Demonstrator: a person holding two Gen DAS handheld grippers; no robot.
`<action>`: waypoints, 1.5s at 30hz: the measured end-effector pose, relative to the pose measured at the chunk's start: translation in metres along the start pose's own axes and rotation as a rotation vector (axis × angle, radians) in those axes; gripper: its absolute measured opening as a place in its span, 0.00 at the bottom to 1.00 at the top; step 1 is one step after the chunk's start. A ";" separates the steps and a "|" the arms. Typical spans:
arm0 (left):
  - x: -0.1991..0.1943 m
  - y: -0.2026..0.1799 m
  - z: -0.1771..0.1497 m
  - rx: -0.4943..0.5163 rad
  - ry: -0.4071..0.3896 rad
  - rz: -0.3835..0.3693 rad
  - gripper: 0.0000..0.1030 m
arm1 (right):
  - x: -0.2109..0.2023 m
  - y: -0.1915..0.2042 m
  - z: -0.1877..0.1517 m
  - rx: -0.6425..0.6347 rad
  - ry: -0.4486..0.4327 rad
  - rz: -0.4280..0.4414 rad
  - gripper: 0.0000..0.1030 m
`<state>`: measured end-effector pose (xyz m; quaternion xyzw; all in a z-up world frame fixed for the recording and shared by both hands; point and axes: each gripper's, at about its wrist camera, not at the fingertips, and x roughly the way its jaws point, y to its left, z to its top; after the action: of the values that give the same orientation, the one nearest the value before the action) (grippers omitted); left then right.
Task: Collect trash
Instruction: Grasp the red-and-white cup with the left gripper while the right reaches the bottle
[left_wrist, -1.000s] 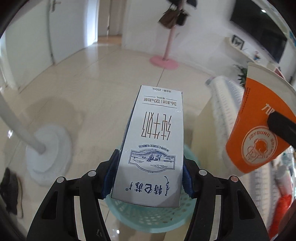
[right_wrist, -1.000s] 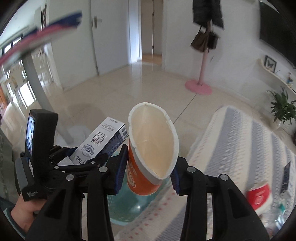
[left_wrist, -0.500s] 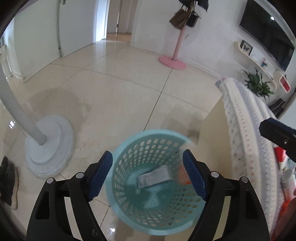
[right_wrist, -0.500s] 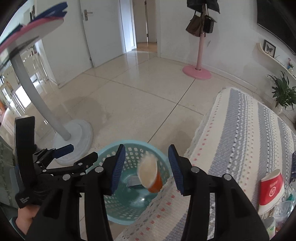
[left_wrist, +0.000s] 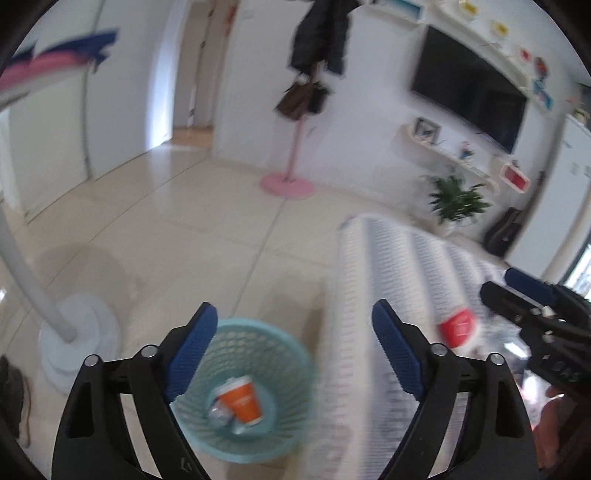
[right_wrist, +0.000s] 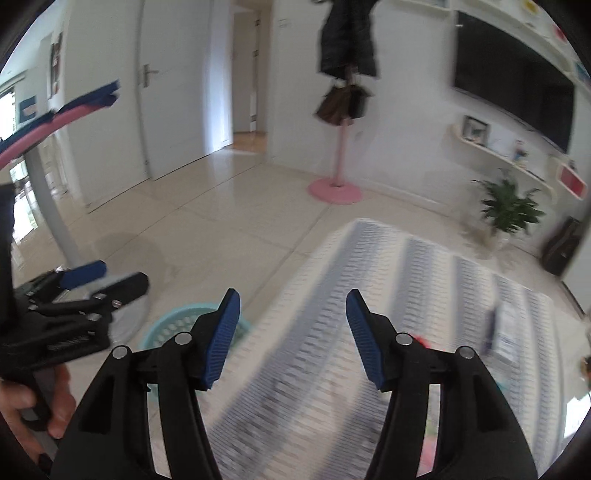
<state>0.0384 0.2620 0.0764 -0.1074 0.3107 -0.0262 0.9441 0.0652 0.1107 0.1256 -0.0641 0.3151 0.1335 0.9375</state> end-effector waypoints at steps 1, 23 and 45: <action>-0.006 -0.019 0.002 0.011 -0.016 -0.031 0.82 | -0.013 -0.015 -0.004 0.016 -0.006 -0.027 0.55; 0.017 -0.220 -0.052 0.195 -0.052 -0.183 0.87 | -0.166 -0.282 -0.151 0.384 -0.074 -0.460 0.57; 0.196 -0.196 -0.057 0.137 0.349 -0.249 0.81 | -0.084 -0.263 -0.182 0.307 0.026 -0.347 0.40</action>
<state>0.1663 0.0371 -0.0394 -0.0745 0.4510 -0.1818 0.8706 -0.0268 -0.1957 0.0421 0.0244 0.3278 -0.0803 0.9410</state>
